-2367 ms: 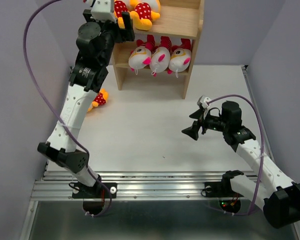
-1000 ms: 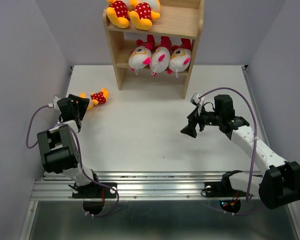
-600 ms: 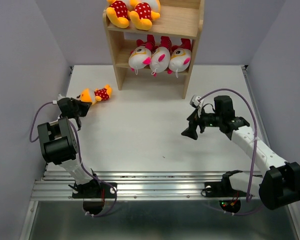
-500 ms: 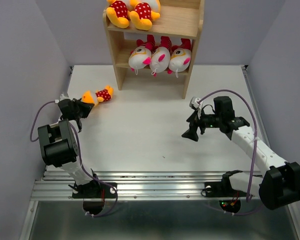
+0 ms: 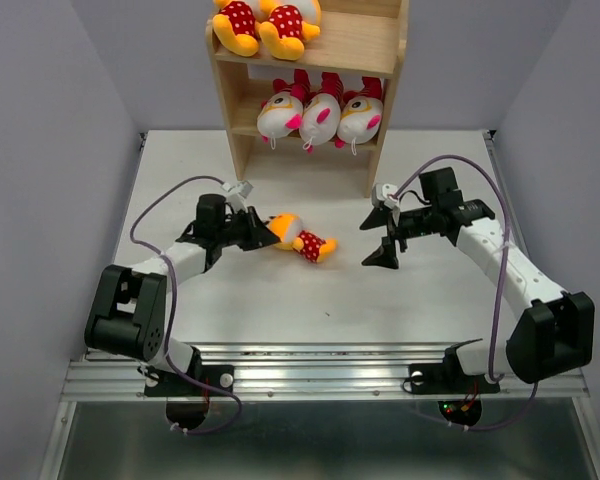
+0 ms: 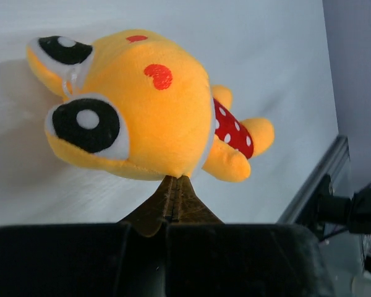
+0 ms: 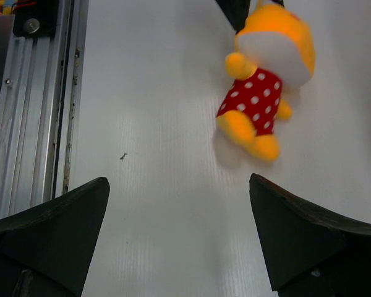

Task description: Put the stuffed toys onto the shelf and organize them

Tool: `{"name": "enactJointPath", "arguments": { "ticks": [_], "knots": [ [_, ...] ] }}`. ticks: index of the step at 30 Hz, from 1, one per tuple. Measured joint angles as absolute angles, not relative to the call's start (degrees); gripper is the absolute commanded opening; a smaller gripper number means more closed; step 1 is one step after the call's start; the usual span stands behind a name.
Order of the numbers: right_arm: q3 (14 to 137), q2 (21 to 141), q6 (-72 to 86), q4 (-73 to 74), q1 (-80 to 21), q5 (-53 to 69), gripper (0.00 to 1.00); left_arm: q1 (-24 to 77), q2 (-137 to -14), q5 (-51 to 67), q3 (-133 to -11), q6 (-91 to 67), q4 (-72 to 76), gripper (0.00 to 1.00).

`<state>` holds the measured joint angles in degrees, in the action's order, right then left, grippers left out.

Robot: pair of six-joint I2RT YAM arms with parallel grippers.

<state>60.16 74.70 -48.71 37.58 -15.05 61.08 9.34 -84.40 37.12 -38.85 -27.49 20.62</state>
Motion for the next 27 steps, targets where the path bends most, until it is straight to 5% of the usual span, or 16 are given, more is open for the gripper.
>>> {"name": "enactJointPath", "arguments": {
  "ticks": [11, 18, 27],
  "knots": [
    [69.7, 85.7, -43.6, 42.1, -15.0, 64.2, 1.00, 32.2, -82.8, 39.5, -44.0, -13.8, 14.8, 0.00],
    [69.5, 92.2, -47.1, 48.7, -16.2, 63.0, 1.00, 35.0, -82.5, 40.7, -44.8, -10.1, 16.3, 0.00],
    [60.1, 86.9, -39.5, 36.7, -20.8, 55.8, 0.92, 36.7, -82.5, 43.6, -45.6, -12.3, 22.3, 0.00]
  ]
}}
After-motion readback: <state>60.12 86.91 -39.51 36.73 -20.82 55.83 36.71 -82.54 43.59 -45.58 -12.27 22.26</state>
